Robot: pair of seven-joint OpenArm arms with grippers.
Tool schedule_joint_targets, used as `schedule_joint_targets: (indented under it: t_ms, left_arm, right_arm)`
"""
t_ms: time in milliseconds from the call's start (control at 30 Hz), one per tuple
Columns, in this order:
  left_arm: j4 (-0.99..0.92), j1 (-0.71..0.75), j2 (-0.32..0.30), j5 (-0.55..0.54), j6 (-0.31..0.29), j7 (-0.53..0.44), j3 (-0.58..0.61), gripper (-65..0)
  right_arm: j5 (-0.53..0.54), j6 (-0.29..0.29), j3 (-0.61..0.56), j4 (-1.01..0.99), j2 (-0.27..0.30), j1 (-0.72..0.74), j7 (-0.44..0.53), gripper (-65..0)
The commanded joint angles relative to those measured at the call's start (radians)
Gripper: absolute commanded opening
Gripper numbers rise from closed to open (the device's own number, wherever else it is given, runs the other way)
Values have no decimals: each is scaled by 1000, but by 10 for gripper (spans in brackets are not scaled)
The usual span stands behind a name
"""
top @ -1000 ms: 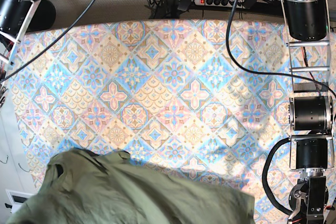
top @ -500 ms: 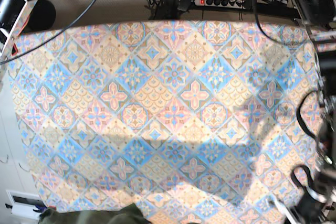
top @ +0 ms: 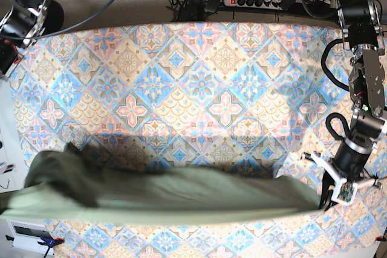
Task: Layout the t-shirt on the table in an organized manner, then fold the t-shirt properly
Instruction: 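Lower the hanging shirt onto the table with both grippers, then drag the held shirt edge across the table toward the robot base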
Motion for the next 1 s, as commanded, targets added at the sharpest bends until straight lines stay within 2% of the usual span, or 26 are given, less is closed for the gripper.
schedule_joint_targets:
  t_ms: [0, 133, 200, 367, 500, 633, 867, 967]
  left_arm:
    - [23, 5, -22, 27, 18, -6, -29, -650]
    - [53, 94, -25, 33, 15, -4, -36, -650]
    - [70, 157, -52, 24, 15, -4, -63, -650]
    - [101, 263, -55, 24, 13, -4, -89, -650]
    - [118, 397, -75, 20, 13, -4, -157, -650]
    - [121, 475, -80, -44, 12, -6, -169, -650]
    - [125, 605, -98, -61, 12, -6, -171, -650]
    - [130, 677, -102, -61, 12, -6, -171, -650]
  right_arm:
    - [10, -33, 38, 42, 50, 13, 45, -643]
    - [10, -33, 112, 96, 49, -135, 45, -643]
    - [10, -33, 135, 140, 49, -205, 45, -643]
    - [13, -33, 155, 168, 49, -334, 45, -643]
    - [96, -33, 171, 199, 49, -458, 45, -644]
    - [147, -33, 222, 202, 47, -581, 40, -644]
    - [231, -33, 225, 217, 47, -689, -59, -644]
    - [260, -33, 277, 229, 33, -771, -84, -645]
